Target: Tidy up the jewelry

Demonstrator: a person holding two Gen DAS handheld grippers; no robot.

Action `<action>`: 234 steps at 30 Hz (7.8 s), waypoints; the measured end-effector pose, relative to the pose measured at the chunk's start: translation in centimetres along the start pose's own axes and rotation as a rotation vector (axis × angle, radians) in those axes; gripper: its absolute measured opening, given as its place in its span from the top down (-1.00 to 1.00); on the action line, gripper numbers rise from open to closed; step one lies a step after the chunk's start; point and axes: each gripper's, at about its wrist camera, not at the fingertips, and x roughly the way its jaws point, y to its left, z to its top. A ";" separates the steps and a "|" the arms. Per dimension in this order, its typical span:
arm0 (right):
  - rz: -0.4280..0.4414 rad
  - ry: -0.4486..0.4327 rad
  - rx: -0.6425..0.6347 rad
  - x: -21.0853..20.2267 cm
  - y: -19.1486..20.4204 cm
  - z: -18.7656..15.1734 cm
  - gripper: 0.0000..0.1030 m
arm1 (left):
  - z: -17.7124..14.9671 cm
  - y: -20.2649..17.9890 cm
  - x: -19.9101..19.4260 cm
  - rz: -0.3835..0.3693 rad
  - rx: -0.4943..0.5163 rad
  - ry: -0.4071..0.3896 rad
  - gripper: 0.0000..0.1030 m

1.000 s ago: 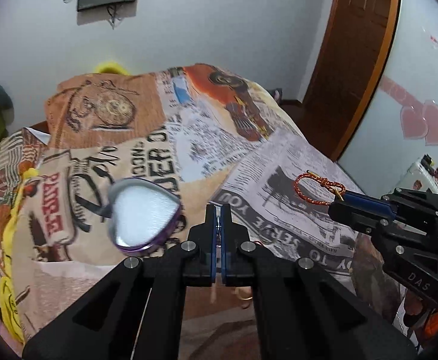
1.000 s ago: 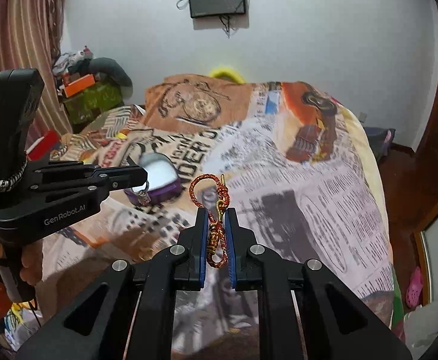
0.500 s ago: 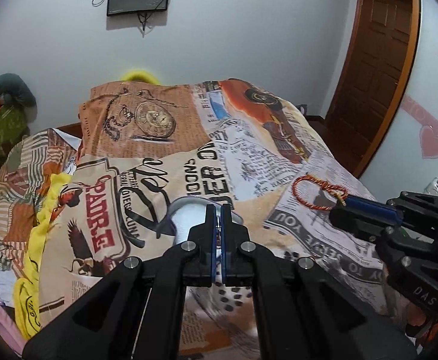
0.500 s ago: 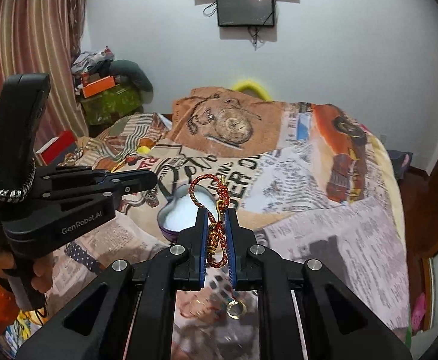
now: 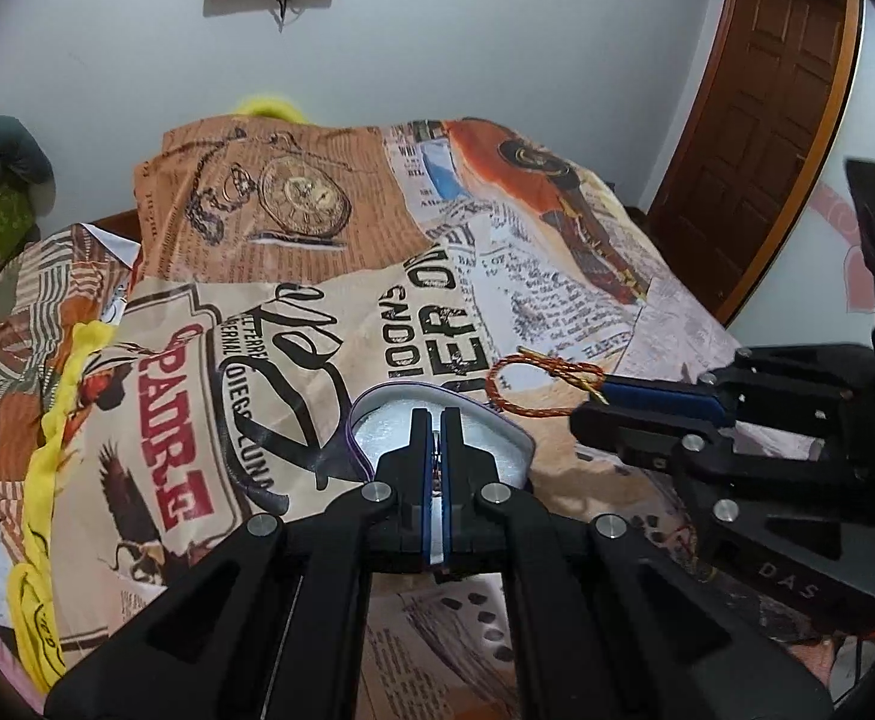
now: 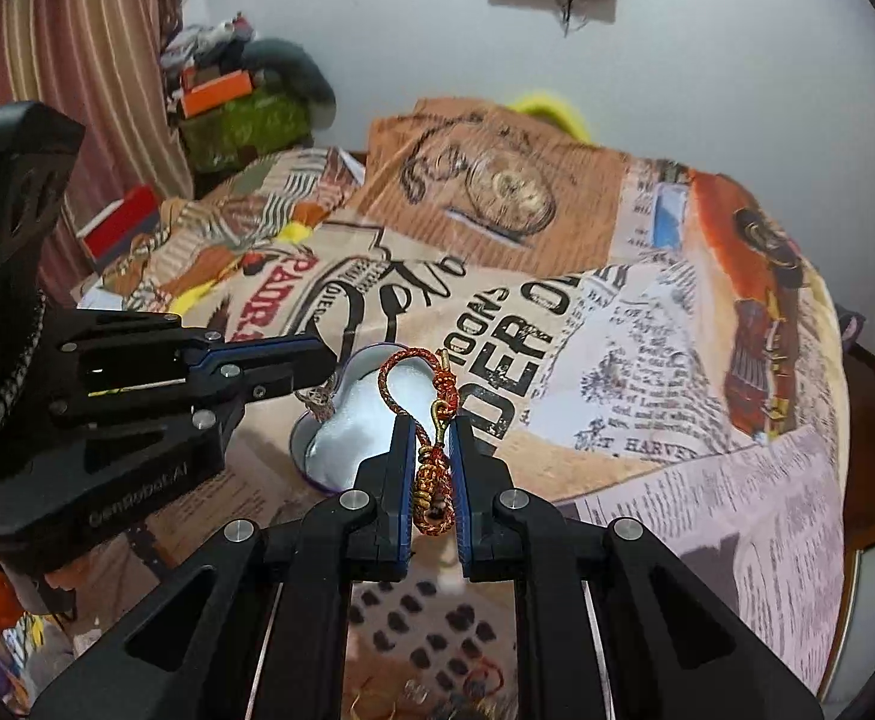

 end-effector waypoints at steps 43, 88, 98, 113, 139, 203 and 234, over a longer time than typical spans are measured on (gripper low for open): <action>0.076 0.185 -0.028 3.7 0.0 0.6 0.48 | -0.2 2.1 -0.9 0.040 -0.030 0.076 0.57; -0.109 0.078 0.052 -7.8 -4.0 -11.1 0.24 | -8.7 -10.4 -2.4 -0.088 0.115 0.183 0.18; -0.058 0.115 0.085 -5.8 -5.0 -12.2 0.24 | -8.8 -12.1 -0.9 -0.080 0.189 0.169 0.33; 0.017 0.117 -0.001 -3.4 -3.5 -11.2 0.24 | -9.0 -10.5 -0.5 -0.111 0.174 0.157 0.62; 0.026 0.098 -0.003 -3.5 -2.8 -11.0 0.69 | -9.0 -7.8 -4.2 -0.121 0.077 0.138 0.88; -0.023 0.012 -0.014 -7.4 -1.4 -10.4 0.82 | -7.2 -7.8 -7.2 -0.044 0.081 0.022 0.61; 0.066 -0.087 0.009 -3.7 -0.4 -1.0 0.82 | -3.7 -0.2 -3.6 0.009 -0.010 0.001 0.61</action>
